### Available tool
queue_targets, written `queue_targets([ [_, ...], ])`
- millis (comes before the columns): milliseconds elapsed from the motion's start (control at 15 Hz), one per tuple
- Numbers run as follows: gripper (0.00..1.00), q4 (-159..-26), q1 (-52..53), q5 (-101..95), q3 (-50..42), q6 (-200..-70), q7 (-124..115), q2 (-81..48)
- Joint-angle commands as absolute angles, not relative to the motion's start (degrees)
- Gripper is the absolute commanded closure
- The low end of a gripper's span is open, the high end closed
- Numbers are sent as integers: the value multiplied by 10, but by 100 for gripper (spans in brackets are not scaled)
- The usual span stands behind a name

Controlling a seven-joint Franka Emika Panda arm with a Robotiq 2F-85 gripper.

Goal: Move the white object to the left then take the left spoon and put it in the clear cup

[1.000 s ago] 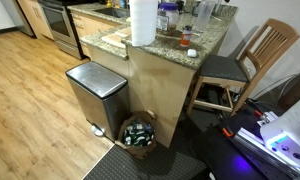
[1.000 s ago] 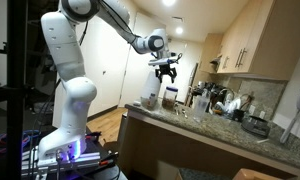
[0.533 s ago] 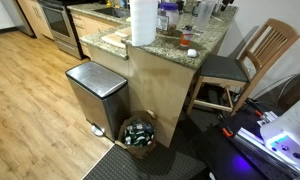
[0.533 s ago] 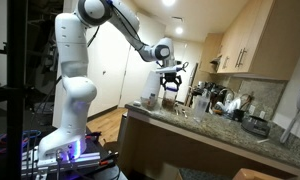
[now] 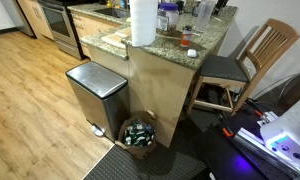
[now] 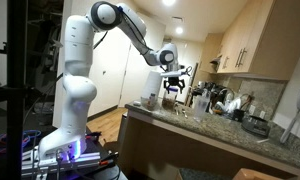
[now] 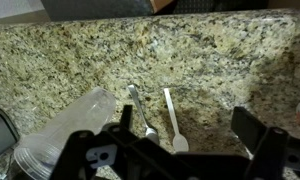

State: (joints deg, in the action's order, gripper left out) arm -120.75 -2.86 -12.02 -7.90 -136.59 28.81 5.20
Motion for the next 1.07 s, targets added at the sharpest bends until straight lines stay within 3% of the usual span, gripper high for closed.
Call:
queue_targets([
  [0,0,-1199,-28,-72,-77,-1329,347,50],
  [1000,0,-1188,-39,-61,-77,-1314,359,28],
])
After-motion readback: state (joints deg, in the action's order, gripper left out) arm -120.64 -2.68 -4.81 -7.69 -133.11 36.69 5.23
